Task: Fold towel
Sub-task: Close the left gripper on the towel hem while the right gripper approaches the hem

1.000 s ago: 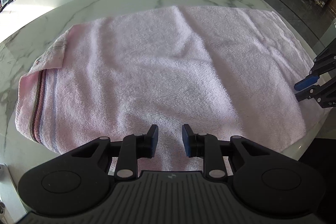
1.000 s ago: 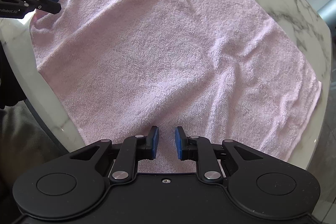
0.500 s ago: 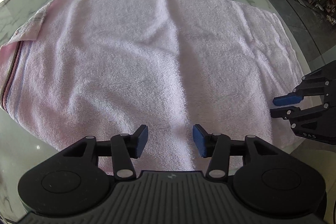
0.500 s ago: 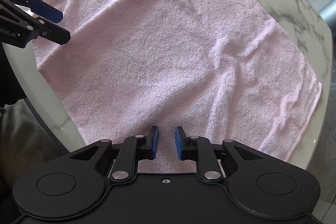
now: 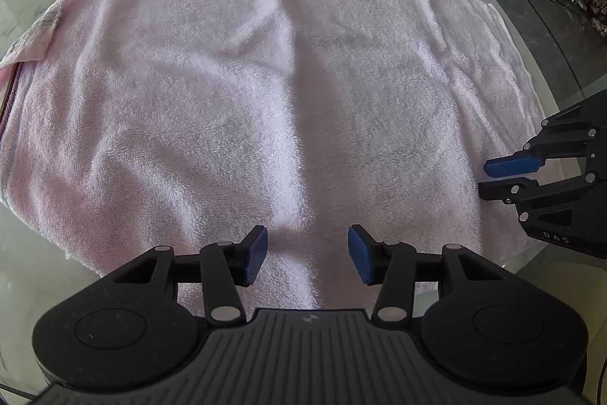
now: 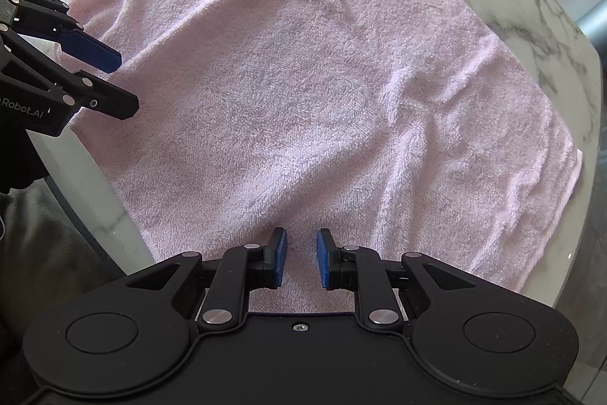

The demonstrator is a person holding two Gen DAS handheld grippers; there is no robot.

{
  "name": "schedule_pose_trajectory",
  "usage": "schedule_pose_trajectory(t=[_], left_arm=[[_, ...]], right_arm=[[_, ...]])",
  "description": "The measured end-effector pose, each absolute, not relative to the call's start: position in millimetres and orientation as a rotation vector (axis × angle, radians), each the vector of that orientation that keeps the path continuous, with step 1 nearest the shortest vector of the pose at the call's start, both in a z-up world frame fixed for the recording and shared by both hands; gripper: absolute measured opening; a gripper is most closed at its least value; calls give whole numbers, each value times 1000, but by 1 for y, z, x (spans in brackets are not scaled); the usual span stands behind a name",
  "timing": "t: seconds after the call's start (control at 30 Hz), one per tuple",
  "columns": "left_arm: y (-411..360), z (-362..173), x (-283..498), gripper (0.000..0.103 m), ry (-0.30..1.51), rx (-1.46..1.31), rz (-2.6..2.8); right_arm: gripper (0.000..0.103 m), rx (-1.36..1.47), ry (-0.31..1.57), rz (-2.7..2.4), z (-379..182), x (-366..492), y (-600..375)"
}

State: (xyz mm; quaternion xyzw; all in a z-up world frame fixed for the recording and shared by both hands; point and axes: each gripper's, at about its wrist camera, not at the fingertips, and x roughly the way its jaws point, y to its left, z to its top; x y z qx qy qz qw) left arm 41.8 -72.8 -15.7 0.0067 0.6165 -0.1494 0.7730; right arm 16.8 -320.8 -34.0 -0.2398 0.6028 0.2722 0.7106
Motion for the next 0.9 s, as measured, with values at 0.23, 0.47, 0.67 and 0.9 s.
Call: schedule_pose_trajectory(t=[0.23, 0.47, 0.67, 0.9], left_arm=[[-77, -18, 40, 35, 1326, 51, -318], [-76, -21, 39, 13, 1319, 69, -333], [-68, -20, 36, 4, 1307, 61, -344], [-53, -19, 30, 4, 1309, 33, -346]], right_arm=[[17, -529, 1338, 605, -32, 5, -337], [18, -531, 1341, 609, -31, -9, -354], [18, -556, 1344, 621, -31, -21, -362], [18, -666, 1324, 703, -12, -16, -352]])
